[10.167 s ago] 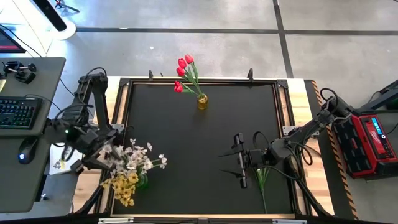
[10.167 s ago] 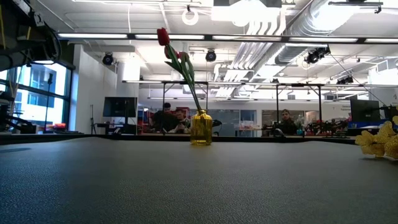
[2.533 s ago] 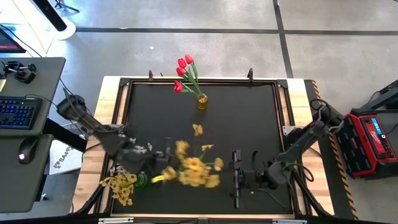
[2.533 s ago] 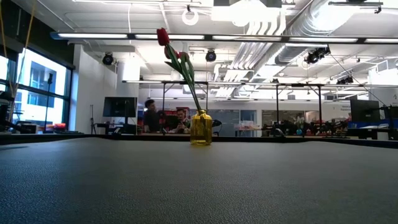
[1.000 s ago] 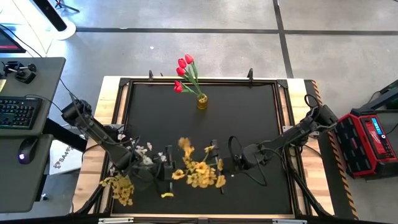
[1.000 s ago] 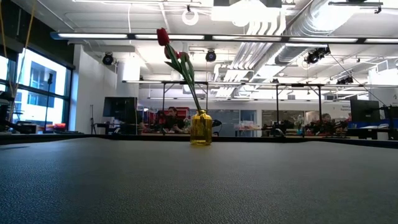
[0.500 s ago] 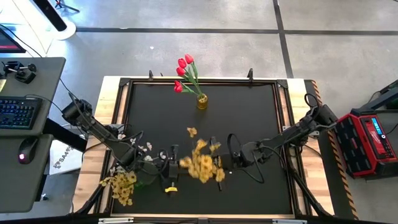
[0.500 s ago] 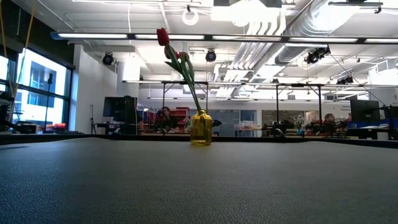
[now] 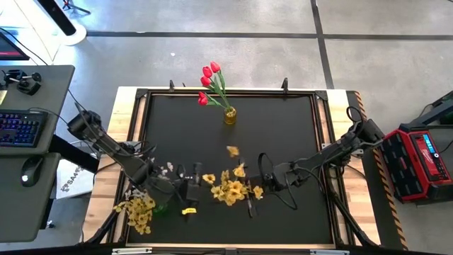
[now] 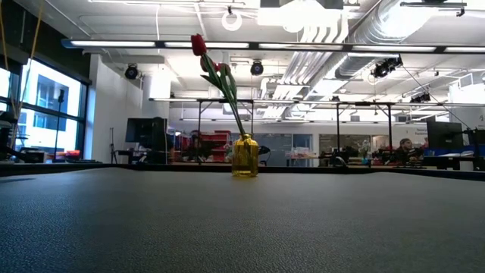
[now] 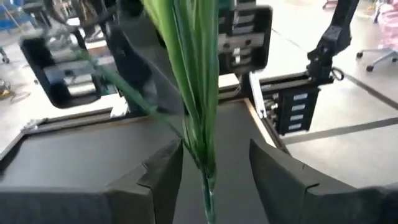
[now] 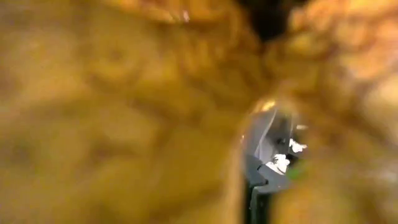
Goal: Sort flowers into vase by color
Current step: Put the yellow flowers into the green vase
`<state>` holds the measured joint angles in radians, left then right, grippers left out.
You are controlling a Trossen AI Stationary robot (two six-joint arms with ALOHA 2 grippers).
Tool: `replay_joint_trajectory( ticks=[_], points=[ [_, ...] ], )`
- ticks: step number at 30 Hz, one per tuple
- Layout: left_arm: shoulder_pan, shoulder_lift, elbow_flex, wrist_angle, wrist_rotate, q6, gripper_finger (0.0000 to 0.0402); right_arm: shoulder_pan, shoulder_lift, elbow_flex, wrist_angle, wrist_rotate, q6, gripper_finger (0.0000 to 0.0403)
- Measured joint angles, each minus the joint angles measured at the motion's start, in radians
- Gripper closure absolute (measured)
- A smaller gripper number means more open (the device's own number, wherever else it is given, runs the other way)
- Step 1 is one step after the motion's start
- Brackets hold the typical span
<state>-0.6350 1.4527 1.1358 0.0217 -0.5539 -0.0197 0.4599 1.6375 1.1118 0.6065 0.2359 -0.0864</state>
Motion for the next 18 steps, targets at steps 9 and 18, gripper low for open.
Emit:
replay_joint_trajectory(
  ticks=[9, 18],
  points=[
    [0.052, 0.010, 0.000, 0.074, 0.120, 0.031, 0.0237, 0.000, 0.000, 0.000, -0.002, -0.003, 0.000, 0.0399],
    [0.082, 0.024, 0.000, 0.082, 0.134, 0.024, 0.0261, 0.001, 0.000, 0.000, -0.012, -0.007, 0.000, 0.0401]
  ],
)
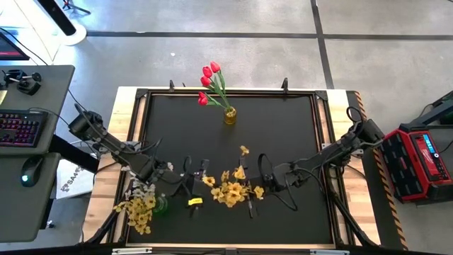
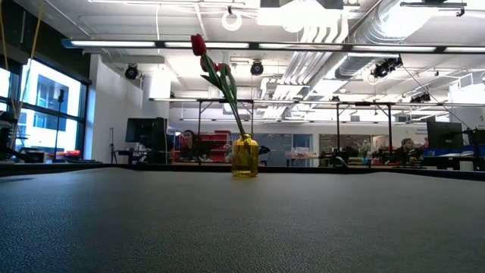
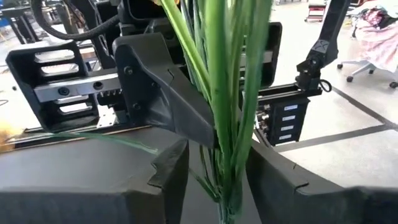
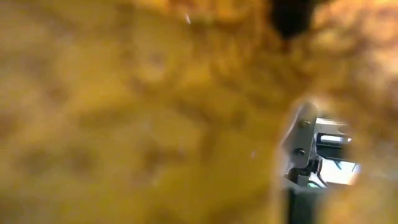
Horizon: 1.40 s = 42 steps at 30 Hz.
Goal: Sort flowers into vase by color
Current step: Put the yellow flowers into the green vase
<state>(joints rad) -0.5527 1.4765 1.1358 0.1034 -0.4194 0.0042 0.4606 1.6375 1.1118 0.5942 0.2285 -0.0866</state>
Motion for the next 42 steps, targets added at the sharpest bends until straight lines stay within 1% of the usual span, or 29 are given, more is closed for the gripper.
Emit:
replay_joint_trajectory(
  ticks=[3, 6, 9, 12, 16, 18, 20, 22, 24, 28, 30, 32, 36, 39, 42],
  points=[
    [0.001, 0.000, 0.000, 0.001, 0.002, 0.000, 0.0285, 0.000, 0.000, 0.000, -0.006, 0.000, 0.000, 0.0402],
    [0.001, 0.000, 0.000, 0.002, 0.025, 0.000, 0.0315, 0.000, 0.000, 0.000, -0.007, -0.001, 0.000, 0.0402],
    [0.001, 0.000, 0.000, 0.004, 0.026, 0.000, 0.0343, 0.000, 0.000, 0.000, -0.005, -0.001, 0.000, 0.0390],
    [0.000, 0.000, 0.000, -0.001, 0.027, 0.000, 0.0367, 0.000, 0.000, 0.000, -0.005, -0.001, 0.000, 0.0353],
    [-0.005, 0.000, 0.000, -0.019, 0.027, 0.000, 0.0392, 0.010, -0.006, 0.000, -0.004, 0.004, -0.022, 0.0283],
    [-0.011, 0.000, 0.000, -0.028, 0.021, 0.000, 0.0396, 0.023, -0.025, 0.000, -0.009, 0.008, -0.030, 0.0250],
    [-0.020, -0.002, 0.000, -0.036, -0.010, 0.011, 0.0395, 0.041, -0.057, 0.000, -0.023, 0.011, -0.046, 0.0222],
    [-0.034, -0.002, 0.000, -0.037, -0.042, 0.035, 0.0395, 0.070, -0.096, 0.000, -0.060, 0.057, -0.050, 0.0203],
    [-0.051, -0.005, 0.000, -0.041, -0.075, 0.053, 0.0395, 0.107, -0.135, 0.000, -0.117, 0.142, -0.053, 0.0191],
    [-0.087, -0.023, 0.000, -0.053, -0.136, 0.084, 0.0394, 0.196, -0.207, 0.000, -0.253, 0.322, -0.039, 0.0187],
    [-0.104, -0.036, 0.000, -0.052, -0.170, 0.094, 0.0394, 0.242, -0.227, 0.001, -0.324, 0.386, -0.008, 0.0189],
    [-0.119, -0.052, 0.000, -0.048, -0.190, 0.110, 0.0394, 0.281, -0.232, 0.001, -0.378, 0.425, 0.030, 0.0192],
    [-0.135, -0.075, 0.001, -0.001, -0.183, 0.146, 0.0394, 0.326, -0.204, 0.001, -0.438, 0.448, 0.078, 0.0194],
    [-0.136, -0.076, 0.001, 0.060, -0.099, 0.185, 0.0394, 0.317, -0.139, 0.000, -0.417, 0.433, 0.108, 0.0194],
    [-0.133, -0.076, 0.001, 0.107, -0.004, 0.200, 0.0394, 0.281, -0.067, 0.000, -0.289, 0.407, 0.037, 0.0194]
  ],
)
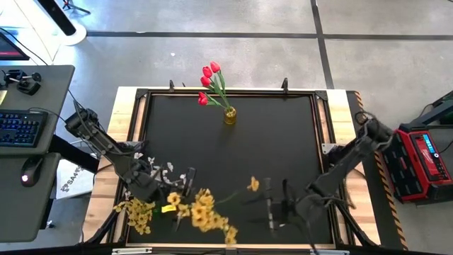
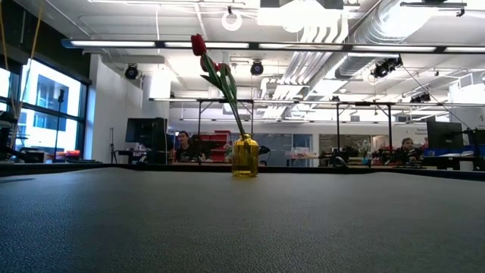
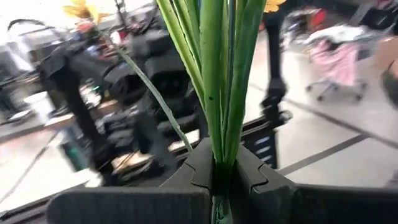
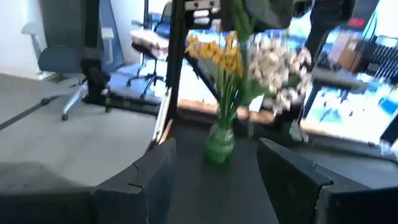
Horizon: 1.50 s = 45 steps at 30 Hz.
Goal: Sort flowers into vase by color
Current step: Put the yellow flowers into the green vase
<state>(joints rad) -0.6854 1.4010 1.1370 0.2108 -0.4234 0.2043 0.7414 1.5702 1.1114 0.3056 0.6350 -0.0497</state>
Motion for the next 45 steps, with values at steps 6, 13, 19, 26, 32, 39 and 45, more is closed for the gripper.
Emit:
replay_joint_trajectory(
  ticks=[6, 13, 19, 26, 32, 39, 45],
  points=[
    [0.016, 0.000, 0.000, 0.030, 0.049, -0.001, 0.0394, -0.099, 0.119, 0.000, 0.322, -0.093, -0.164, 0.0183],
    [0.020, 0.001, 0.000, 0.046, 0.048, 0.001, 0.0394, -0.188, 0.182, 0.000, 0.415, -0.202, -0.224, 0.0178],
    [0.028, 0.001, 0.000, 0.053, 0.047, 0.018, 0.0394, -0.219, 0.216, 0.000, 0.499, -0.249, -0.221, 0.0217],
    [0.058, 0.001, 0.000, 0.054, 0.045, 0.018, 0.0394, -0.246, 0.218, 0.000, 0.507, -0.307, -0.185, 0.0268],
    [0.079, 0.001, 0.000, 0.058, 0.045, 0.018, 0.0394, -0.266, 0.218, 0.000, 0.507, -0.308, -0.187, 0.0275],
    [0.101, 0.002, 0.000, 0.082, 0.041, 0.016, 0.0394, -0.287, 0.218, 0.000, 0.506, -0.311, -0.178, 0.0329],
    [0.103, 0.002, 0.000, 0.053, 0.015, 0.011, 0.0390, -0.282, 0.218, 0.000, 0.493, -0.290, -0.169, 0.0392]
  ],
)
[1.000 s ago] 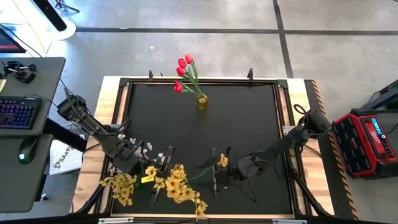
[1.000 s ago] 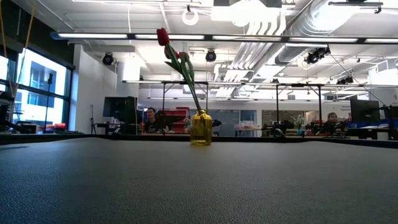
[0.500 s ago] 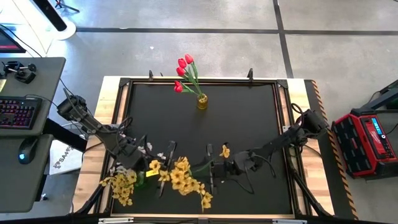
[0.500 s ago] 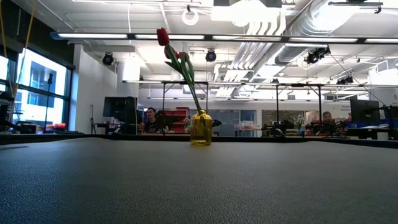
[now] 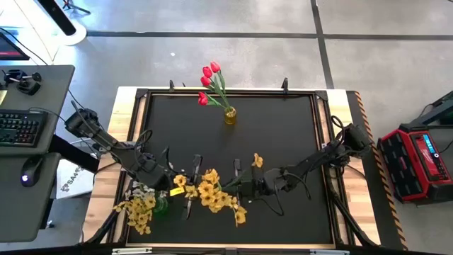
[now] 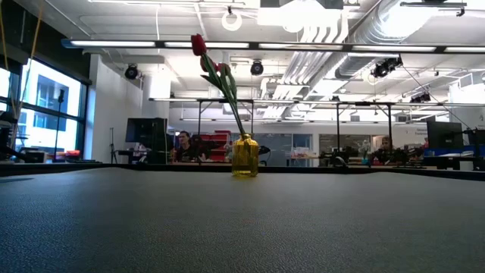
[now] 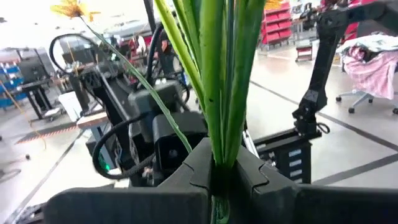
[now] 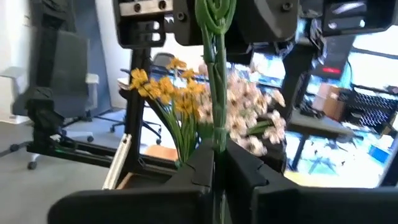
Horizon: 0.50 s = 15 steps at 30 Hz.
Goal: Sort flowers into vase by color
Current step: Put the yellow flowers into the green vase
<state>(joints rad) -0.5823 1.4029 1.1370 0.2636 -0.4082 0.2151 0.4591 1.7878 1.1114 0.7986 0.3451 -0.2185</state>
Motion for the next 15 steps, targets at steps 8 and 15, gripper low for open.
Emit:
replay_joint_trajectory(
  ticks=[8, 15],
  points=[
    [0.000, -0.052, 0.001, -0.217, -0.006, -0.127, 0.0315, 0.038, 0.000, -0.001, -0.028, 0.117, 0.026, 0.0400],
    [-0.008, -0.126, 0.001, -0.363, 0.033, -0.212, 0.0239, 0.041, -0.002, 0.000, -0.012, 0.116, 0.035, 0.0402]
  ],
)
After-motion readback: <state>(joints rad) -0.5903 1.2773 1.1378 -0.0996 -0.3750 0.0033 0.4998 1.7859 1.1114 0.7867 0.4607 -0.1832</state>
